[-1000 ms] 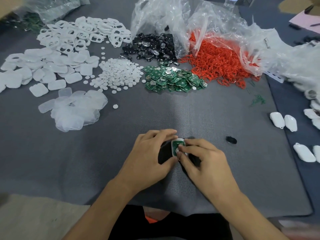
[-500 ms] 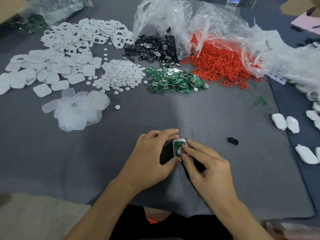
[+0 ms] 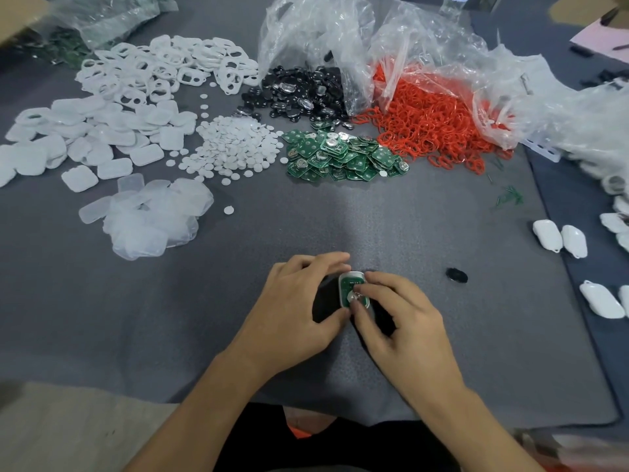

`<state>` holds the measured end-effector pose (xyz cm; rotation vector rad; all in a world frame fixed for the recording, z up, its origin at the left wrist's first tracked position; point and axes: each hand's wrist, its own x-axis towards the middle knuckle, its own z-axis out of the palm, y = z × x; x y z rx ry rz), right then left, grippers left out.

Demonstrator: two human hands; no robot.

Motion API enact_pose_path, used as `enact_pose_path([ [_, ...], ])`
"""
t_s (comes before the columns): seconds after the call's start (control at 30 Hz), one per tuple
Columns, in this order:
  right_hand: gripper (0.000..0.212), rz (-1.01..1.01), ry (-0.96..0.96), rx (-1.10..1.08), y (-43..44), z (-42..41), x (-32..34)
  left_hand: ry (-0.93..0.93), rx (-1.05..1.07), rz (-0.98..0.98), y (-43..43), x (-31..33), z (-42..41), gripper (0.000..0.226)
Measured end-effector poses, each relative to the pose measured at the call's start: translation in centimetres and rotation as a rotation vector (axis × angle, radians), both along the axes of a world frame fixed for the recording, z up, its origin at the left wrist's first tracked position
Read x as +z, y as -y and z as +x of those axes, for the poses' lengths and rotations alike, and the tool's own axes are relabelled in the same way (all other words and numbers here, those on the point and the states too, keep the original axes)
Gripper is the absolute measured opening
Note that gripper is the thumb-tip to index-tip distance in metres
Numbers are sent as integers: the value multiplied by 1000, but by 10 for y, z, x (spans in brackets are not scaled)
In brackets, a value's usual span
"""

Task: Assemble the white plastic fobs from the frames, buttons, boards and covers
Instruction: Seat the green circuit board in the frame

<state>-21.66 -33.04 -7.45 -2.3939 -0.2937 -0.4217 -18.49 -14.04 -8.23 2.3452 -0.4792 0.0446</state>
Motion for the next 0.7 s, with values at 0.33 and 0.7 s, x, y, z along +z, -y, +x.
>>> enact_pose_path([
  [0.33,17,-41,-8,49,0,2,5,-8,-7,-6,0,2,0,65],
  [0.7,20,-173,-72,193,7,13,15,-11,-8,-3,0,2,0,65],
])
